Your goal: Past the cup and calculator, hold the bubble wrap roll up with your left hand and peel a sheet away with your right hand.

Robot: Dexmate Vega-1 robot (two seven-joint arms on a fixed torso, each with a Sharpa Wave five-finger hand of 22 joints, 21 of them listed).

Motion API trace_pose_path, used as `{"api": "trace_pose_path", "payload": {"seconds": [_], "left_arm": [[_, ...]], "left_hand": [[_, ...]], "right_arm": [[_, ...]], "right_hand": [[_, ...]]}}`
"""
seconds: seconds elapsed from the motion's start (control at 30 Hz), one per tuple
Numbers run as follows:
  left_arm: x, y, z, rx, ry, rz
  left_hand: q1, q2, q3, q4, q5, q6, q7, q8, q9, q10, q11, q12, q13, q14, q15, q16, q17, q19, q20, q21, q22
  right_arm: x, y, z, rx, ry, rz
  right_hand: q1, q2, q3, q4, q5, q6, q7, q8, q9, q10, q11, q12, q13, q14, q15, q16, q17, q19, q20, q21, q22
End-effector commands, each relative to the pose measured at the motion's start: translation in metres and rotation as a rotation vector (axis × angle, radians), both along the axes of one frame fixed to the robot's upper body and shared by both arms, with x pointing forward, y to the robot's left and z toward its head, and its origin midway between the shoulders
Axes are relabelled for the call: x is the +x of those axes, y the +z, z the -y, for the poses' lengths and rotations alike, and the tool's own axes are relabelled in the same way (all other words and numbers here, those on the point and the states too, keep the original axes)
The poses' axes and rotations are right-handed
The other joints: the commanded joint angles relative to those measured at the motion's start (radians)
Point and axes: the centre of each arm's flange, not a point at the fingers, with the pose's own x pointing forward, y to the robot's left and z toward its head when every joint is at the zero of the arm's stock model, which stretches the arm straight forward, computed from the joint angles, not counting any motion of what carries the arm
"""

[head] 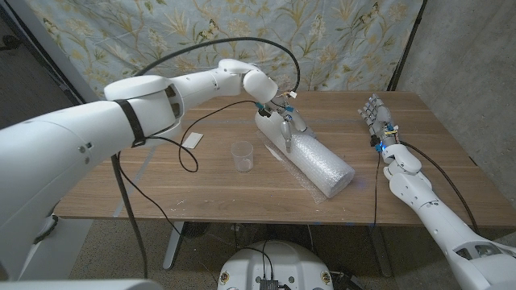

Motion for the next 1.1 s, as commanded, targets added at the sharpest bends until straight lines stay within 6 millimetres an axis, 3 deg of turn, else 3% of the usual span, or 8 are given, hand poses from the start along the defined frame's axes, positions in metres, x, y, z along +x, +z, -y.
{"api": "trace_pose_path", "payload": {"seconds": [0.03, 0.23, 0.37, 0.43, 0.6, 0.7, 0.8, 1.1], "left_arm": [[0.001, -0.008, -0.013, -0.069, -0.023, 0.091], [0.001, -0.012, -0.02, -0.118, -0.037, 0.108], [0.001, -0.012, -0.023, -0.161, -0.055, 0.111], [0.001, -0.013, -0.024, -0.175, -0.058, 0.109], [0.0, -0.011, -0.026, -0.201, -0.063, 0.107], [0.0, -0.007, -0.025, -0.198, -0.044, 0.095], [0.0, -0.006, -0.024, -0.184, -0.027, 0.096], [-0.003, 0.0, -0.026, -0.191, -0.015, 0.113]], "left_hand": [[0.027, 0.009, 0.011, -0.004, 0.004, 0.025, -0.006, 0.009, 0.006, 0.012, 0.005, 0.014, 0.007, 0.028, -0.002, 0.01, 0.006, 0.015, 0.006, 0.009, 0.003], [0.06, 0.01, 0.01, -0.003, 0.006, 0.094, -0.021, 0.018, 0.009, 0.085, -0.017, 0.057, 0.021, 0.104, -0.028, 0.026, 0.012, 0.069, -0.003, 0.025, 0.006], [0.094, 0.015, 0.005, -0.001, 0.007, 0.191, -0.023, 0.034, 0.013, 0.179, -0.042, 0.113, 0.04, 0.197, -0.061, 0.049, 0.024, 0.145, -0.01, 0.05, 0.01], [0.115, 0.016, -0.006, 0.0, 0.006, 0.287, -0.043, 0.054, 0.016, 0.266, -0.073, 0.163, 0.056, 0.272, -0.084, 0.071, 0.032, 0.195, -0.012, 0.068, 0.013], [0.149, 0.032, -0.033, 0.003, 0.008, 0.452, -0.085, 0.084, 0.023, 0.433, -0.116, 0.265, 0.09, 0.455, -0.158, 0.151, 0.067, 0.286, -0.016, 0.106, 0.018], [0.176, 0.032, -0.063, 0.002, 0.012, 0.618, -0.113, 0.128, 0.028, 0.569, -0.169, 0.344, 0.121, 0.58, -0.201, 0.221, 0.1, 0.335, -0.021, 0.13, 0.021], [0.19, 0.032, -0.084, 0.004, 0.016, 0.708, -0.133, 0.148, 0.028, 0.658, -0.183, 0.395, 0.139, 0.645, -0.226, 0.262, 0.12, 0.362, -0.027, 0.145, 0.023], [0.205, 0.035, -0.094, 0.003, 0.019, 0.776, -0.131, 0.167, 0.03, 0.682, -0.2, 0.414, 0.154, 0.665, -0.237, 0.278, 0.132, 0.369, -0.03, 0.152, 0.025]], "right_arm": [[0.004, -0.002, -0.002, 0.012, 0.005, -0.006], [0.005, -0.005, -0.003, 0.017, 0.006, -0.01], [0.006, -0.008, -0.005, 0.023, 0.01, -0.018], [0.006, -0.01, -0.005, 0.024, 0.01, -0.022], [0.004, -0.011, -0.004, 0.025, 0.009, -0.024], [0.002, -0.011, -0.003, 0.023, 0.006, -0.024], [0.0, -0.01, -0.002, 0.018, 0.006, -0.023], [-0.002, -0.01, -0.002, 0.015, 0.008, -0.026]], "right_hand": [[-0.009, 0.0, 0.005, -0.005, -0.002, -0.005, 0.001, 0.005, 0.001, -0.001, 0.004, 0.005, 0.003, -0.008, 0.0, 0.008, 0.002, -0.002, 0.002, 0.005, 0.003], [-0.008, 0.0, 0.005, -0.006, -0.001, -0.005, 0.001, 0.005, 0.001, -0.001, 0.005, 0.005, 0.003, -0.007, 0.0, 0.009, 0.002, -0.001, 0.001, 0.006, 0.003], [-0.009, 0.001, 0.006, -0.006, -0.001, -0.005, 0.001, 0.005, 0.001, -0.001, 0.004, 0.005, 0.003, -0.007, 0.0, 0.009, 0.002, 0.0, 0.002, 0.006, 0.003], [-0.009, 0.001, 0.006, -0.006, -0.002, -0.005, 0.001, 0.005, 0.001, -0.001, 0.004, 0.005, 0.003, -0.006, 0.0, 0.009, 0.002, 0.0, 0.002, 0.006, 0.003], [-0.009, 0.001, 0.007, -0.007, -0.002, -0.006, 0.001, 0.005, 0.001, -0.002, 0.004, 0.005, 0.003, -0.006, 0.0, 0.01, 0.002, 0.001, 0.002, 0.006, 0.004], [-0.009, 0.001, 0.007, -0.007, -0.002, -0.005, 0.001, 0.005, 0.001, -0.002, 0.004, 0.005, 0.003, -0.005, 0.0, 0.01, 0.002, 0.001, 0.002, 0.007, 0.004], [-0.008, 0.001, 0.008, -0.008, -0.002, -0.005, 0.001, 0.005, 0.001, -0.002, 0.005, 0.005, 0.003, -0.004, 0.0, 0.01, 0.002, 0.001, 0.003, 0.007, 0.004], [-0.009, 0.001, 0.009, -0.009, -0.002, -0.006, 0.0, 0.005, 0.001, -0.003, 0.005, 0.005, 0.003, -0.005, 0.0, 0.01, 0.002, 0.002, 0.003, 0.007, 0.004]]}}
